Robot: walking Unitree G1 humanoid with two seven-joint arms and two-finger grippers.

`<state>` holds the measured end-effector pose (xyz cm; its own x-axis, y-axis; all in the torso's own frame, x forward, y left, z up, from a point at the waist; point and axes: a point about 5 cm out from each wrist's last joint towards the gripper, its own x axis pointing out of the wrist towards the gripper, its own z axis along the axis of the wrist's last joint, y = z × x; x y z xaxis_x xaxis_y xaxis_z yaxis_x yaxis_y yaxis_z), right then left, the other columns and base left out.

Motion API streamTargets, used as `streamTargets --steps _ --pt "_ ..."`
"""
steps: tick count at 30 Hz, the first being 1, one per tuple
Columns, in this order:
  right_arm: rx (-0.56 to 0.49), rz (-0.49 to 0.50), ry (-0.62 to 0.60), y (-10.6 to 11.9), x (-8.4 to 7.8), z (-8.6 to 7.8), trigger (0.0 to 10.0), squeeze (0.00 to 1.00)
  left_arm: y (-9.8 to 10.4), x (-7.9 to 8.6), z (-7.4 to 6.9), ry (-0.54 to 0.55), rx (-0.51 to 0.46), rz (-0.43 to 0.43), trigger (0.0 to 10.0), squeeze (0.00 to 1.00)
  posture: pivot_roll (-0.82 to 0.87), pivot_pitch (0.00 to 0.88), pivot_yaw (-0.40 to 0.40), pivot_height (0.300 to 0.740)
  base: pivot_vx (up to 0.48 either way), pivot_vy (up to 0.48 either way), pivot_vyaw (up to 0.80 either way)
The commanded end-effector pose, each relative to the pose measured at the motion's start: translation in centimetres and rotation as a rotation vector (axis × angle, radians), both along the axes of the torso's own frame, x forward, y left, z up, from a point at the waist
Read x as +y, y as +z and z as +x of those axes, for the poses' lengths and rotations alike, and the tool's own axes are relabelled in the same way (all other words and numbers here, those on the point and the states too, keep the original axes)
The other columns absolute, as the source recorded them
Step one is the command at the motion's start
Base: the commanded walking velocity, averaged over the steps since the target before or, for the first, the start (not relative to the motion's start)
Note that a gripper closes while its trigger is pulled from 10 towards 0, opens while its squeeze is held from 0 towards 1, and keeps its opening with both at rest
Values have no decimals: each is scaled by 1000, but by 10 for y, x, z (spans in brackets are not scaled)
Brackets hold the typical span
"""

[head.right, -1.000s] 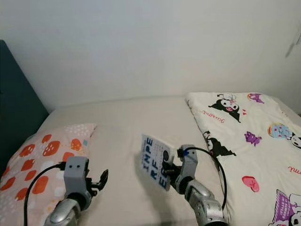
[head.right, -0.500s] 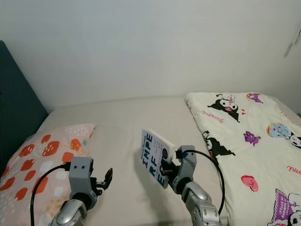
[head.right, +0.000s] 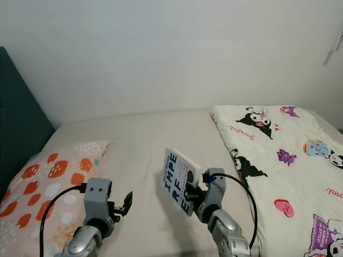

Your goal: Clean up the room

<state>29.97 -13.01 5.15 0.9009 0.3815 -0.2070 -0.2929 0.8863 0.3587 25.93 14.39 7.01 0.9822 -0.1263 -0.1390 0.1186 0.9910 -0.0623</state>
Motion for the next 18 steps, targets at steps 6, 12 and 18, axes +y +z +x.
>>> streamTargets --steps 6,12,18 --pt "-32 -6 12 2 4 1 10000 0 -5 0 -2 -2 21 8 10000 0 -17 119 10 740 0 0 513" --pt "-32 1 12 2 4 1 10000 0 -6 -3 -4 -21 27 12 10000 0 -17 119 10 740 0 0 800" --pt "-27 5 13 2 4 1 10000 0 -8 -5 -4 -37 39 11 10000 0 -17 122 11 740 0 0 800"
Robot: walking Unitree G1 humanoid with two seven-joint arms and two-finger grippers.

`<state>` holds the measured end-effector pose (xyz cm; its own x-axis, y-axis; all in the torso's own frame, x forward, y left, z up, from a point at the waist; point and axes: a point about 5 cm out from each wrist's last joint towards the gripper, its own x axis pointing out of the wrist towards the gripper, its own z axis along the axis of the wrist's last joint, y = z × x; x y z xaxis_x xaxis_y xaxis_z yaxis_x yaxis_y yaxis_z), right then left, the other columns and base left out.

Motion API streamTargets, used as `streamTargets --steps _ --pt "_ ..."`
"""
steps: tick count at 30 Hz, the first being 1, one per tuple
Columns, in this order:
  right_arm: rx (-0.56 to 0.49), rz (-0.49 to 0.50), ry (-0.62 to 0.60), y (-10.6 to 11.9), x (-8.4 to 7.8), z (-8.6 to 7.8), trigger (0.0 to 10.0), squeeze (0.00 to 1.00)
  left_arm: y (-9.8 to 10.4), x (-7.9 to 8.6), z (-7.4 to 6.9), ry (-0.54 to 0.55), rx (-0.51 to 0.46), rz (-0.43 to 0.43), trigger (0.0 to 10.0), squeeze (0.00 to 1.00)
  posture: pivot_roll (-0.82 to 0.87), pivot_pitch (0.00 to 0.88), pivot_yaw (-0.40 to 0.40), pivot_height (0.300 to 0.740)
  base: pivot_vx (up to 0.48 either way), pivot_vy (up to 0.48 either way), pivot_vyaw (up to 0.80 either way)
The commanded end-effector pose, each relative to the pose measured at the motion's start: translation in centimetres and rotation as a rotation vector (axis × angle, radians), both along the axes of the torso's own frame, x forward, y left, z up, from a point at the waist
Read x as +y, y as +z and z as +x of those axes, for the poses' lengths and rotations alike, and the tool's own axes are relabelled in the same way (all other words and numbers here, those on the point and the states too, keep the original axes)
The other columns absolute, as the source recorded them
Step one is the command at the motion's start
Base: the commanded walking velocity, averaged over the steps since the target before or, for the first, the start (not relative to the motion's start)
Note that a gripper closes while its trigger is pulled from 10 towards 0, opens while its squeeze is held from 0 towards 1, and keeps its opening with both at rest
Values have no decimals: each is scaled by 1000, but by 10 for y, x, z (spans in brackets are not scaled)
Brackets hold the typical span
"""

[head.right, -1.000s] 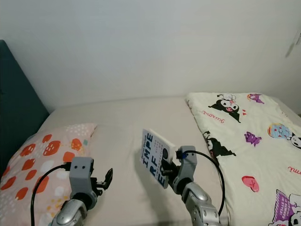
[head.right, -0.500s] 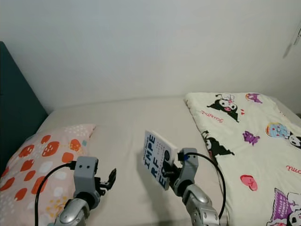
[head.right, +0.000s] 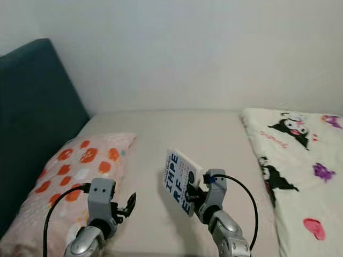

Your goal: Clean up the room

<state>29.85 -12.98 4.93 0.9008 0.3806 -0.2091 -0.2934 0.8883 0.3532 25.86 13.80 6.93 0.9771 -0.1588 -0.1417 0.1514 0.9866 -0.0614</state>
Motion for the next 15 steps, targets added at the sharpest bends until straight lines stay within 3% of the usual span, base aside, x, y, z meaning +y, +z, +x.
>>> streamTargets --steps 1,15 --pt "-27 11 13 4 4 2 10000 0 -7 1 -4 -4 37 11 10000 0 -17 122 11 740 0 0 800" --pt "-26 16 11 4 4 2 10000 0 -8 0 -4 -31 47 13 10000 0 -18 119 17 740 0 0 800"
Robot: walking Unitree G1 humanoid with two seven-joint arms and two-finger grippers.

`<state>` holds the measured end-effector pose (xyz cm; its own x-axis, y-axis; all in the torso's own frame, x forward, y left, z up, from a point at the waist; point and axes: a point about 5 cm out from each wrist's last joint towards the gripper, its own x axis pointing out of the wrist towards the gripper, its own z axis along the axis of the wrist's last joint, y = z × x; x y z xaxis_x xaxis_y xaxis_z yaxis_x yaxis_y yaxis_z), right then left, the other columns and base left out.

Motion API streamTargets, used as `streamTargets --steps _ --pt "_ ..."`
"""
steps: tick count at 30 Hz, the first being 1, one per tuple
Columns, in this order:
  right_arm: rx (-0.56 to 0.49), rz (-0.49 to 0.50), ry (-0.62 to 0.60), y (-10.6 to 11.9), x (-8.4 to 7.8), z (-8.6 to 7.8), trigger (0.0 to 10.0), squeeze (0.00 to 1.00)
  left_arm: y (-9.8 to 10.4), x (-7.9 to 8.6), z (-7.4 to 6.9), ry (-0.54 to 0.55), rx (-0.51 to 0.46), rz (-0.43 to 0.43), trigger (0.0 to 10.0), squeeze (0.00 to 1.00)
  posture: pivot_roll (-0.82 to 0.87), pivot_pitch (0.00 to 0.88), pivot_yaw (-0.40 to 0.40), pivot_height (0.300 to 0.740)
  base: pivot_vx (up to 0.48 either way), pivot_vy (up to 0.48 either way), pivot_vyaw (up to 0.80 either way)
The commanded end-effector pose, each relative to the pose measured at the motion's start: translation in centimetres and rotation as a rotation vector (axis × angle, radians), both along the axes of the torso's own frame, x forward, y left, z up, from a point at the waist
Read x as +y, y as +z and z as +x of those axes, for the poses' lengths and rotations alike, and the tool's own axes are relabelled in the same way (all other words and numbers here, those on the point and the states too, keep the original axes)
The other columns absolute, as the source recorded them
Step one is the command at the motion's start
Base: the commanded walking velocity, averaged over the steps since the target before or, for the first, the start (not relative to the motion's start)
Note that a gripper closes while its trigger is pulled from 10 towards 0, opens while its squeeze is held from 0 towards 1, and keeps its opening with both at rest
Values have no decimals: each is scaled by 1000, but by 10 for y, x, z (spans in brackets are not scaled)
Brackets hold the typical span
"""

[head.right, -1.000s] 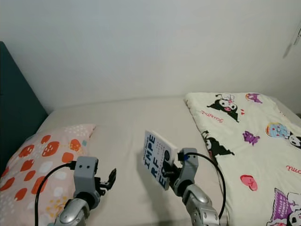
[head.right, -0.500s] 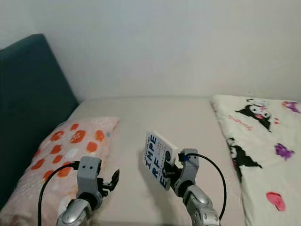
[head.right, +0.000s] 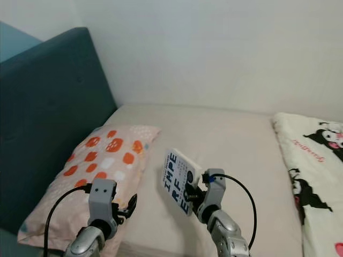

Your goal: Clean up the room

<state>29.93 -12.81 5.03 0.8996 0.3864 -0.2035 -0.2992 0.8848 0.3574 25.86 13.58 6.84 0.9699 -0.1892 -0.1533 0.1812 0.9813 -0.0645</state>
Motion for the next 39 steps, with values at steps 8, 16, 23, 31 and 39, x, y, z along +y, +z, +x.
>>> streamTargets --steps 8,16,23,31,39 --pt "-22 14 8 3 3 1 10000 0 -7 2 -4 -1 37 11 10000 0 -15 113 19 740 0 0 800" --pt "-21 16 15 3 5 2 10000 0 -8 3 -4 -6 38 13 10000 0 -14 108 17 740 0 0 800" --pt "-16 12 12 1 3 2 10000 0 -9 1 -6 -20 50 16 10000 0 -14 103 18 740 0 0 800" --pt "-3 30 -37 0 -2 3 10000 0 -10 0 -4 -27 67 30 10000 0 -13 103 23 740 0 0 400" --pt "-7 10 -58 1 -7 4 10000 0 -13 3 2 2 108 79 10000 0 -14 113 24 740 0 0 0"
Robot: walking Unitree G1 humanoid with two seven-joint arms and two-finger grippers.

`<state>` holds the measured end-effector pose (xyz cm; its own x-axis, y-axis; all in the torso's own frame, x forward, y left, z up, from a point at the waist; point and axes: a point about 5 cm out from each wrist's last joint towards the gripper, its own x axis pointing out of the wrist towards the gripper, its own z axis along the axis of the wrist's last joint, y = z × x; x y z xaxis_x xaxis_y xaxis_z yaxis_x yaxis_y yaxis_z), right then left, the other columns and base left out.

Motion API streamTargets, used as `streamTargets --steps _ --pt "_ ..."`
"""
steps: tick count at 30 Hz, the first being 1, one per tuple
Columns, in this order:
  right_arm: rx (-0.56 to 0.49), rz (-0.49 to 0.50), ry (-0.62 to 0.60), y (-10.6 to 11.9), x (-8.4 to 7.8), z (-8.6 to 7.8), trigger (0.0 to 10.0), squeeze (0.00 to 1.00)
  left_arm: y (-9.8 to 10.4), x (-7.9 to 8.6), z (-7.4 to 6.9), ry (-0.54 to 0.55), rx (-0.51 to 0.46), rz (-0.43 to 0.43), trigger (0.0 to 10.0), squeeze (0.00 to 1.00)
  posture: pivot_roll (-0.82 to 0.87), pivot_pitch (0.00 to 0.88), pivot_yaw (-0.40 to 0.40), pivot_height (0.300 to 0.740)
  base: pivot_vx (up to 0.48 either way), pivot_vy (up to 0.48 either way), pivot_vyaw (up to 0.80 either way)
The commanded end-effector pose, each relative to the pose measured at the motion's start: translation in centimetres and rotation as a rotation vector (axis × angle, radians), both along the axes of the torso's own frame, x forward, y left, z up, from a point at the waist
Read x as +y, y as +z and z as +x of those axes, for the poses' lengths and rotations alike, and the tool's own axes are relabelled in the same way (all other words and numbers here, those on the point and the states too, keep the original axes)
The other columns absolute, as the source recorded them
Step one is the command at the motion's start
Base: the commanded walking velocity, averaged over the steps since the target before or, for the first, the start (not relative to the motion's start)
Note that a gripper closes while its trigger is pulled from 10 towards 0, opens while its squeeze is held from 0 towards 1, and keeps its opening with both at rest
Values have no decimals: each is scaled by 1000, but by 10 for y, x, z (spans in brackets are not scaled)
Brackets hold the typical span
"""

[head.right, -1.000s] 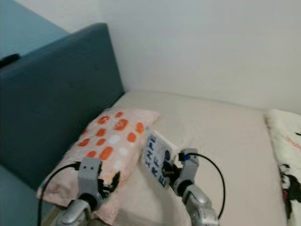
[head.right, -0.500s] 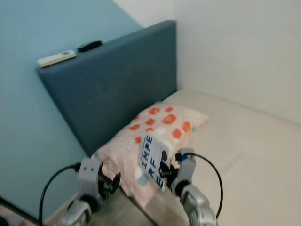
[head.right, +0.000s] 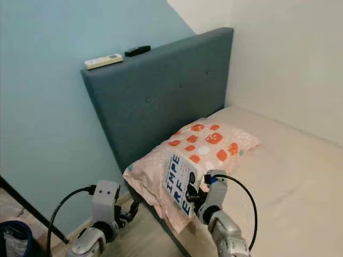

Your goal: Clean up the room

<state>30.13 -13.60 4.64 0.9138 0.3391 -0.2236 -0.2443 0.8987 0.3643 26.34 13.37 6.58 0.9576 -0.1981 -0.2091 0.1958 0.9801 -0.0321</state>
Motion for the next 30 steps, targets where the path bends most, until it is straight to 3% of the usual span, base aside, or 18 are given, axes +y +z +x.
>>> streamTargets --steps 1,7,10,22,30 --pt "-30 9 -6 4 1 2 10000 0 -10 5 -3 19 58 37 10000 0 -14 113 24 740 0 0 0" --pt "-28 5 -9 4 0 3 10000 0 -15 11 1 73 90 97 10000 0 -17 118 23 740 0 -444 0" --pt "-26 2 -11 4 -1 3 10000 0 -14 11 3 103 87 51 10000 0 -17 117 21 740 0 0 0" --pt "3 1 -20 4 -3 6 10000 0 -16 10 4 123 104 49 10000 0 -20 120 16 740 0 0 0" --pt "51 -7 -42 -2 -7 5 10000 0 -12 6 3 63 63 19 10000 0 -21 123 13 740 0 0 0"
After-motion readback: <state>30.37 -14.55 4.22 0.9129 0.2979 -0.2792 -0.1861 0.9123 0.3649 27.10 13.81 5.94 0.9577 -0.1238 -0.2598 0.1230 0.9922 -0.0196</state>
